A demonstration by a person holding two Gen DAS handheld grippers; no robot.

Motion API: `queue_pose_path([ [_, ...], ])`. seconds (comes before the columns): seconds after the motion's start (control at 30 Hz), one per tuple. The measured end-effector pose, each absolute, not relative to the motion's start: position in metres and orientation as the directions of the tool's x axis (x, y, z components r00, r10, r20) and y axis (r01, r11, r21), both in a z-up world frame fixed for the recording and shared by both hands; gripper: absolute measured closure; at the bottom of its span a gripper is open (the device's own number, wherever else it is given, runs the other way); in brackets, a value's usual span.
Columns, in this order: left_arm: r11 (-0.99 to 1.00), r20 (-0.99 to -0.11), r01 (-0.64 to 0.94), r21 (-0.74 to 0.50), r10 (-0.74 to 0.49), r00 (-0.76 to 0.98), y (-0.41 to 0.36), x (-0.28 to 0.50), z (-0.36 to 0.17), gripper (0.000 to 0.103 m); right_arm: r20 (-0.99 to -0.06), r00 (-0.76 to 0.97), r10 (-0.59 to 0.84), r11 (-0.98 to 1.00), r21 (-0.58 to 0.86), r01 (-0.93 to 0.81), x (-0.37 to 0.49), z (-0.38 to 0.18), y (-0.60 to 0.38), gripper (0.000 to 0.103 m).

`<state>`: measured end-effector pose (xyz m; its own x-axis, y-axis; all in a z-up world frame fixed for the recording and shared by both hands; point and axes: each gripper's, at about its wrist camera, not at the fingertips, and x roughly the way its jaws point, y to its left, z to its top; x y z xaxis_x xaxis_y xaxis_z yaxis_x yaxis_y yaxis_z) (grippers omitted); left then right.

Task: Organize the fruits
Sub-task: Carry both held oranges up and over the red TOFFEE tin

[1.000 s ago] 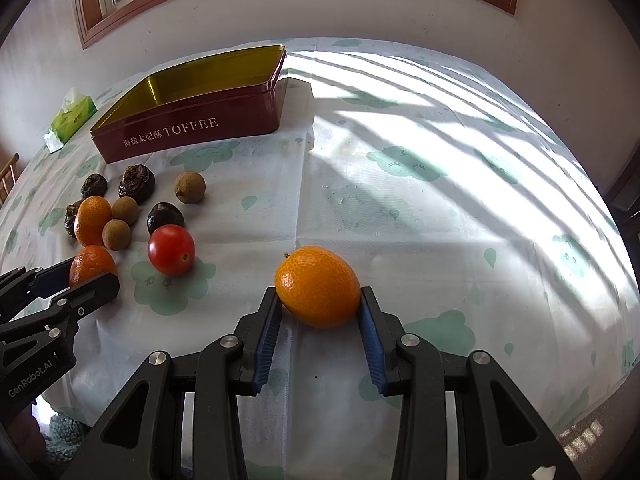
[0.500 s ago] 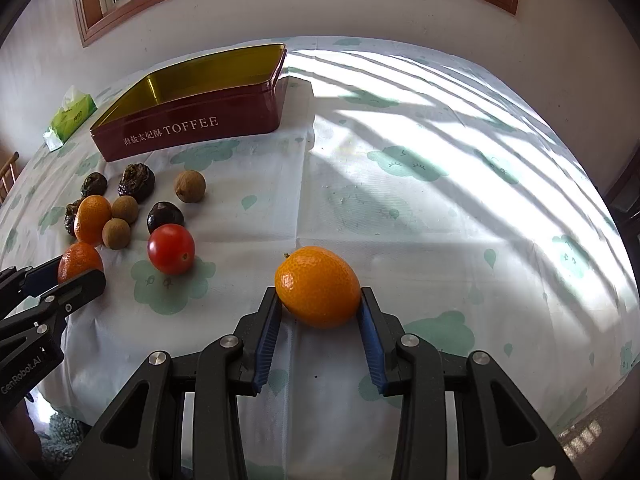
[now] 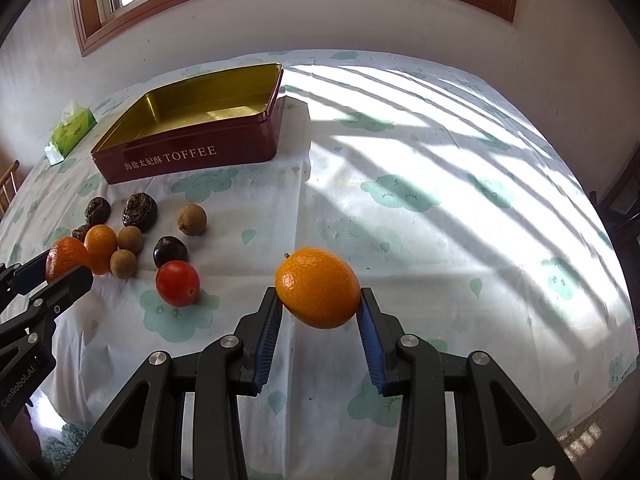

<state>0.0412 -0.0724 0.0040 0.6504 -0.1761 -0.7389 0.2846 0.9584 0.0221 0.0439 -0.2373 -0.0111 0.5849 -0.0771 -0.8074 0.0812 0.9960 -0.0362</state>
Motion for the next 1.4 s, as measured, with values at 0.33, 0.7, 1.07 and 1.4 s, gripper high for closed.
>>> queue_pose_path([
  [0.33,0.969,-0.701,0.248,0.025,-0.160,0.695,-0.059,0.069,0.029,0.062,-0.785,0.619,-0.042,0.999,-0.024,0.037,0.073,0.015,-0.225,0.068],
  [0.7,0.989,-0.689,0.145,0.021,-0.091,0.719,-0.031,0.117,0.039,0.062,-0.764,0.644,0.020,1.000,0.010,-0.019,0.119,0.033,-0.210,0.068],
  [1.07,0.999,-0.678,0.047,0.011,-0.027,0.735,-0.004,0.176,0.048,0.062,-0.749,0.660,0.065,0.998,0.032,-0.063,0.177,0.043,-0.189,0.068],
  [1.4,1.000,-0.721,0.015,0.006,-0.006,0.693,0.005,0.221,0.026,0.062,-0.777,0.625,0.079,0.993,0.008,-0.115,0.226,0.029,-0.166,0.068],
])
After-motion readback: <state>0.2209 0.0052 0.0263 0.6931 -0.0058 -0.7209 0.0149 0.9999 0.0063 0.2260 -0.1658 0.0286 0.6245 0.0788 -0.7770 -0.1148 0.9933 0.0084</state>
